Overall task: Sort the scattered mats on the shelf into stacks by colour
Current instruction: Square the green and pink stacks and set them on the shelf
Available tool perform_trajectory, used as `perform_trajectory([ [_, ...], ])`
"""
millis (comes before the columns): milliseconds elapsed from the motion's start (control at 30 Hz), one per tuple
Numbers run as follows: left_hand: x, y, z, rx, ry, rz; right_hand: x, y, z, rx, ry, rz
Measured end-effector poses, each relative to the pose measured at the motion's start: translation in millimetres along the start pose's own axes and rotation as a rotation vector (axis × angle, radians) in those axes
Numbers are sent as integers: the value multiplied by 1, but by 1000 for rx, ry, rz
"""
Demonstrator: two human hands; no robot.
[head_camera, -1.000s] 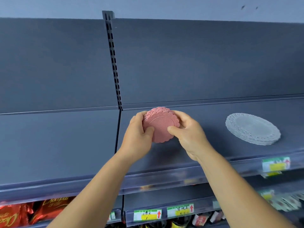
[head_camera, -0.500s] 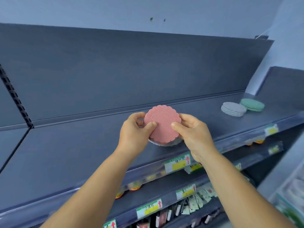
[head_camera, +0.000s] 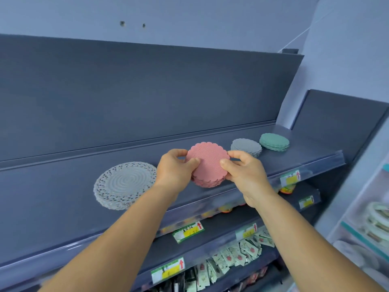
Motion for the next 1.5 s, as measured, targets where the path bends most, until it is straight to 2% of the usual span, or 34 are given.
perform_trajectory([
  [233,-37,61,6,55,102,13,32,50,-24,-66,-12,-1],
  [600,-52,131,22,136,198,38,34,115,-49,-146,-180,-2],
  [833,-54,140,22,153,304,43,33,119,-36,-88,-455,23],
  [1033,-54,137,19,180,504,26,22,124,-36,-96,-709,132],
  [1167,-55,133,9,146,640,-8,21,124,-35,-92,-782,165],
  [1367,-74,117,8,158,731,206,19,125,-35,-90,-744,264],
  [1500,-78,114,11,174,789,221,18,125,-36,-80,-742,278],
])
Point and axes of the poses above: each hand's wrist, its own y-axis towards the middle knuckle, its own x-axis out of the back of the hand, z = x × y, the point moved 9 cm from there along y, towards the middle knuckle, and after that the axes turned 12 degrees about z, right-handed, at the moved point
